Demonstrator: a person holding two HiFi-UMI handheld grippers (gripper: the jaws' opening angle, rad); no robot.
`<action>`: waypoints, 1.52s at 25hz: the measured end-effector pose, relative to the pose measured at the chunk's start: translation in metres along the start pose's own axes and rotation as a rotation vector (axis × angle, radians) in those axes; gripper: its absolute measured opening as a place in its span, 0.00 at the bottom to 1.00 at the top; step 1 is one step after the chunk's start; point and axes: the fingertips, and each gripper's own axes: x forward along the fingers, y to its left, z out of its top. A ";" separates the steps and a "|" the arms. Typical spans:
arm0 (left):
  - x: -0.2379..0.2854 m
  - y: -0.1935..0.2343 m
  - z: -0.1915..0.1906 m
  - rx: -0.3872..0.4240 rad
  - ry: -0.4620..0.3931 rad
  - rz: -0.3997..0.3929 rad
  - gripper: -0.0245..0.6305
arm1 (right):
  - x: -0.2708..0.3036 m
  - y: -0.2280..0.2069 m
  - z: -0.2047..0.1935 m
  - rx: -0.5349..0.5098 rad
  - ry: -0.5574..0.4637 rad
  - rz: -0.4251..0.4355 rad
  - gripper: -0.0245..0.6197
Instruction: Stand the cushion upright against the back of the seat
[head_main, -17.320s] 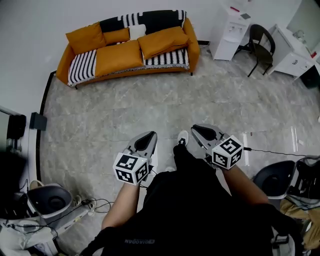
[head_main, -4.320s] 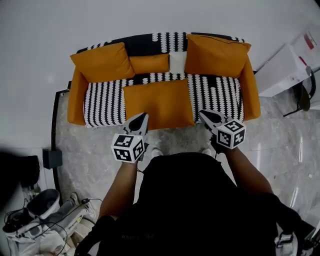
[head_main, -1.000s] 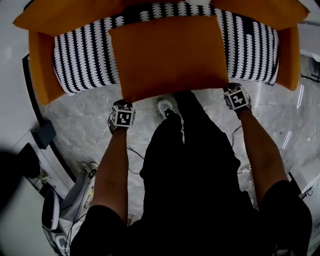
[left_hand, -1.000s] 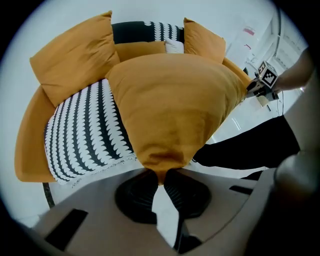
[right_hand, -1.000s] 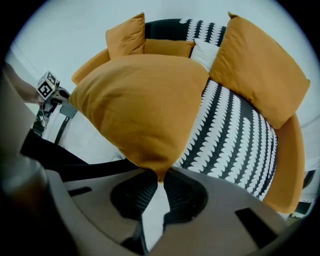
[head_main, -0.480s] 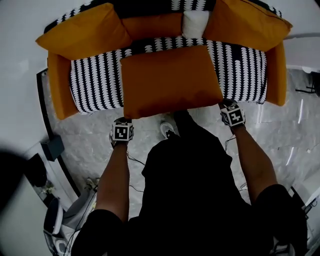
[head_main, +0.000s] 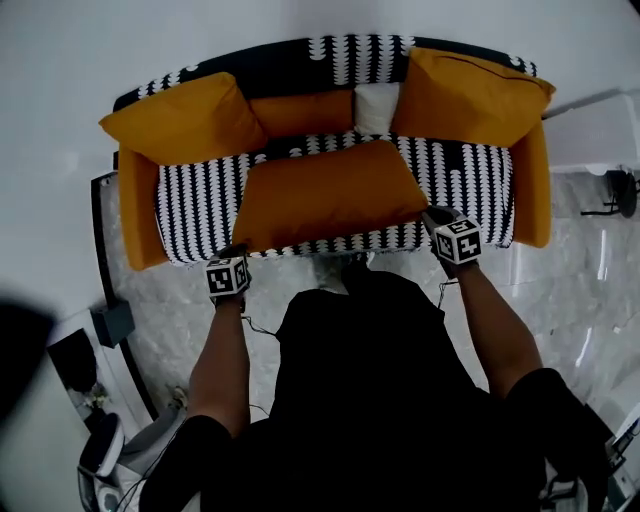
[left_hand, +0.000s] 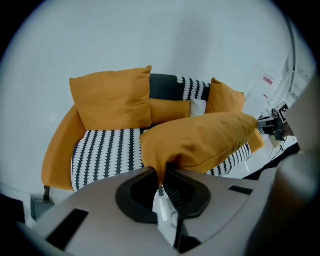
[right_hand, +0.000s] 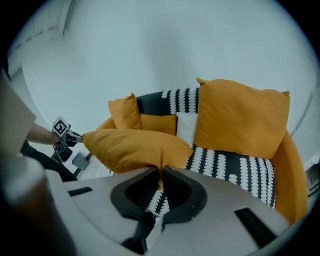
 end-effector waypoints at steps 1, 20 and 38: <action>-0.002 0.002 0.011 -0.023 -0.020 0.006 0.09 | -0.001 -0.002 0.011 0.011 -0.019 0.007 0.12; -0.021 -0.004 0.212 -0.107 -0.278 -0.117 0.09 | -0.016 -0.068 0.170 0.321 -0.304 -0.090 0.12; 0.052 0.020 0.360 -0.126 -0.282 -0.205 0.09 | 0.045 -0.131 0.267 0.385 -0.264 -0.268 0.12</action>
